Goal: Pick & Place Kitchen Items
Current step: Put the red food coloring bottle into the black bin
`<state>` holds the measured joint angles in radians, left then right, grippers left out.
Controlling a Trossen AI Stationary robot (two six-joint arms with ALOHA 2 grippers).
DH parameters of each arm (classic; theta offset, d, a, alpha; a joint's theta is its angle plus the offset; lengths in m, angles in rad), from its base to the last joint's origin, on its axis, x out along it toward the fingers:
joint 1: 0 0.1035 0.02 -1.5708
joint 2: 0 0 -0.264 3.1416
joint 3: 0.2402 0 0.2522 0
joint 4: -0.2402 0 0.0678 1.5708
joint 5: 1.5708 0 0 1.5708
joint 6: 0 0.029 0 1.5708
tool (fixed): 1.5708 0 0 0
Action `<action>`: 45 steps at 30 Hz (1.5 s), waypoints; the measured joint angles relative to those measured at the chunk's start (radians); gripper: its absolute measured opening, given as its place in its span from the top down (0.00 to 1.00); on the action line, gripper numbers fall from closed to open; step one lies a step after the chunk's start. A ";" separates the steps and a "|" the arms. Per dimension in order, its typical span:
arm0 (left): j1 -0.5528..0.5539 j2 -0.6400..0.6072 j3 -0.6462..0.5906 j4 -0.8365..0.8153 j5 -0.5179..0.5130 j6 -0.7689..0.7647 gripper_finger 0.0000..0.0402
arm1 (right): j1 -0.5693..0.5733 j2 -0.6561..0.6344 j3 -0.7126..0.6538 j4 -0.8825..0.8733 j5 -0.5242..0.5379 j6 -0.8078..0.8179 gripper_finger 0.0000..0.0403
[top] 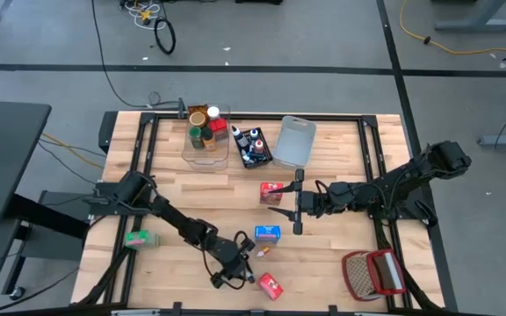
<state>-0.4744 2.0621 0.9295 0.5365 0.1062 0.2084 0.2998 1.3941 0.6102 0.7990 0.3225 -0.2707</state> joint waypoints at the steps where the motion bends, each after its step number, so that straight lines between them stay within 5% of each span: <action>1: 0.000 0.000 0.000 -0.001 -0.002 -0.005 0.67 | 0.000 0.000 0.000 0.000 0.000 0.000 0.47; 7: -0.001 0.000 -0.001 -0.008 -0.013 -0.061 0.78 | 0.000 0.000 0.000 0.000 0.000 0.000 0.47; 15: 0.000 -0.003 0.002 -0.057 -0.039 -0.153 0.75 | 0.000 0.000 0.000 0.000 0.000 0.000 0.47; 22: 0.001 -0.054 -0.004 -0.118 -0.106 -0.167 0.82 | 0.000 0.000 0.000 0.000 0.000 0.000 0.47; 26: 0.005 -0.152 -0.007 -0.304 -0.220 -0.167 0.81 | 0.000 0.000 0.000 0.000 -0.001 0.000 0.47; 32: 0.021 -0.336 -0.006 -0.683 -0.535 -0.168 0.78 | 0.000 0.000 0.000 0.001 0.000 0.000 0.47; 38: 0.162 -0.461 -0.005 -0.926 -0.804 -0.170 0.81 | 0.000 0.000 0.000 0.001 0.000 -0.007 0.47; 45: 0.435 -0.466 -0.004 -0.732 -0.698 0.133 0.77 | 0.000 0.000 0.000 0.005 0.002 -0.045 0.47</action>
<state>-0.0396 1.5963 0.9253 -0.1954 -0.5919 0.3411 0.2998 1.3941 0.6103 0.8039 0.3245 -0.3152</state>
